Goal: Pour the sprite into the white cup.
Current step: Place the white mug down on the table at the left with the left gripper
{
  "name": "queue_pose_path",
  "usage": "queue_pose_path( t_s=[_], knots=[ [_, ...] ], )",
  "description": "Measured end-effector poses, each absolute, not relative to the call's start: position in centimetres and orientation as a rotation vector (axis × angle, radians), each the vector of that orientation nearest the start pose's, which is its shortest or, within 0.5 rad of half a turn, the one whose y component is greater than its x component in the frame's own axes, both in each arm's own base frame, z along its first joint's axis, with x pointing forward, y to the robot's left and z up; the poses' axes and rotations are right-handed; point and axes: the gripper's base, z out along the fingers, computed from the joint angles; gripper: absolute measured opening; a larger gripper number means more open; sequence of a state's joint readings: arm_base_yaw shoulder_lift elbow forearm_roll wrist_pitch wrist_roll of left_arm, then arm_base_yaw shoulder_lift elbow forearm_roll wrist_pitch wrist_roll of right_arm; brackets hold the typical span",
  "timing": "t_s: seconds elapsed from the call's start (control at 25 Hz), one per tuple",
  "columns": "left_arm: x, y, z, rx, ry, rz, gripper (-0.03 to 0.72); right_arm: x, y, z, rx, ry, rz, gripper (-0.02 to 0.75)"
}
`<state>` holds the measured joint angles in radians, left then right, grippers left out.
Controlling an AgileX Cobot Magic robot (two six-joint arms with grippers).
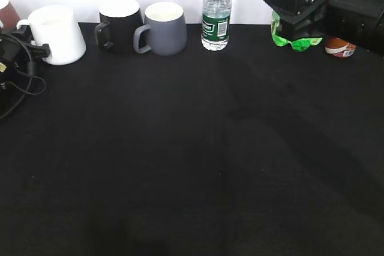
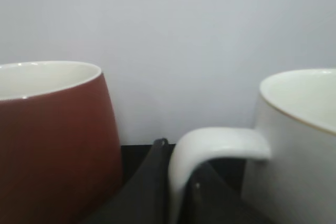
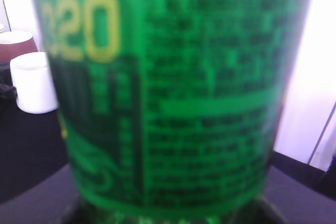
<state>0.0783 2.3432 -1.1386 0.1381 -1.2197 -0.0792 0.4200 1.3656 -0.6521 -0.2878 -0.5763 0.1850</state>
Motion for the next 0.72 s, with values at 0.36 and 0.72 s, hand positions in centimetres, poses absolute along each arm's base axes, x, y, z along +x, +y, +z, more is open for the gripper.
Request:
queue_pose_path(
  t_s=[0.36,0.72],
  knots=[
    [42.4,2.3,7.8,0.060,1.490,-0.089,0.338,25.6,12.9,27.0,-0.509,1.591,0.398,0.376],
    [38.3,2.0,8.3,0.070,1.636,-0.103,0.342,25.8,13.0,26.4,-0.514,1.621,0.392,0.376]
  ],
)
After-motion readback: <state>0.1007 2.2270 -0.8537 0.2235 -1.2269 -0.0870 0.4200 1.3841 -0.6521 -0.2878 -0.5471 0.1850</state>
